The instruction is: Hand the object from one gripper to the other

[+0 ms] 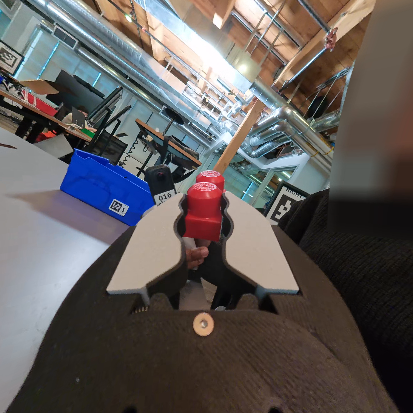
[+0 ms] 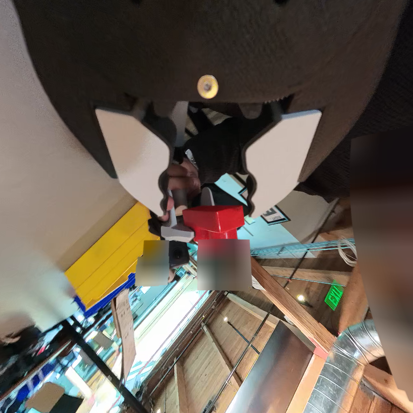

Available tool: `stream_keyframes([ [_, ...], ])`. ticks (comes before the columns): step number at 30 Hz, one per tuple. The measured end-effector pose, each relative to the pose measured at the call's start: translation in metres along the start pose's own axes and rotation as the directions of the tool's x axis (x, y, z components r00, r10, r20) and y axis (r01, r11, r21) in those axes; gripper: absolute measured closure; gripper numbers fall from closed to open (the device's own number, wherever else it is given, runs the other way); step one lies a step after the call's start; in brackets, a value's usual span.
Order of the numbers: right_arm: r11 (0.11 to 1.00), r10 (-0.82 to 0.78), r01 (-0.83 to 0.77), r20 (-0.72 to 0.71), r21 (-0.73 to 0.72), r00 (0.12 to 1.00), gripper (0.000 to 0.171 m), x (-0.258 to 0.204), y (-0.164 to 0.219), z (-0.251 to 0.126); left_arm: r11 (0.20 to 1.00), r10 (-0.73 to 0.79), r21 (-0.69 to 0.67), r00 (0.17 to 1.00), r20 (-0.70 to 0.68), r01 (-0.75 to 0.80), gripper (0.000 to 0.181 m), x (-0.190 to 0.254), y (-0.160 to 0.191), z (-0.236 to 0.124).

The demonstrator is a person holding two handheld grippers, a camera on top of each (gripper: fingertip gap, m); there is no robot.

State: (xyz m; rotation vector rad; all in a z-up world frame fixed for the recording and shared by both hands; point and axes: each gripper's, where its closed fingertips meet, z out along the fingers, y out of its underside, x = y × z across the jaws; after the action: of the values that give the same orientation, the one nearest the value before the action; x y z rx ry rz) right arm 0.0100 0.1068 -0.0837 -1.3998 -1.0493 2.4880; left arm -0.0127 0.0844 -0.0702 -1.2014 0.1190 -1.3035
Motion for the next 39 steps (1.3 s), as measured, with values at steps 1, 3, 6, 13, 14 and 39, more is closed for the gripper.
stream_keyframes([
  [1,0.999,0.042,-0.042,0.010,-0.011,0.999,0.098,0.001,0.004,0.002,1.000,0.017,-0.004,1.000,0.002,-0.017,0.151,0.001,0.001,0.001],
  [3,0.990,0.141,-0.140,0.038,-0.029,0.989,0.087,0.002,0.011,0.007,0.998,0.055,0.001,0.998,0.000,-0.055,0.151,0.004,0.000,0.002],
  [6,0.950,0.312,-0.310,0.105,-0.030,0.944,0.079,0.000,0.016,0.013,0.995,0.098,0.030,0.995,-0.001,-0.098,0.150,0.008,-0.002,0.002],
  [13,0.870,0.462,-0.488,0.227,0.072,0.857,0.076,-0.001,0.010,0.022,0.985,0.012,0.173,1.000,0.005,-0.013,0.150,0.005,-0.007,0.004],
  [14,0.873,0.453,-0.480,0.218,0.091,0.865,0.078,0.001,0.009,0.022,0.979,0.003,0.201,1.000,0.021,-0.007,0.149,0.003,-0.009,0.003],
  [39,0.158,-0.940,0.692,-0.323,-0.705,-0.114,0.075,0.053,0.013,0.010,0.649,-0.605,0.579,0.796,-0.001,0.493,0.150,-0.057,0.012,-0.025],
])
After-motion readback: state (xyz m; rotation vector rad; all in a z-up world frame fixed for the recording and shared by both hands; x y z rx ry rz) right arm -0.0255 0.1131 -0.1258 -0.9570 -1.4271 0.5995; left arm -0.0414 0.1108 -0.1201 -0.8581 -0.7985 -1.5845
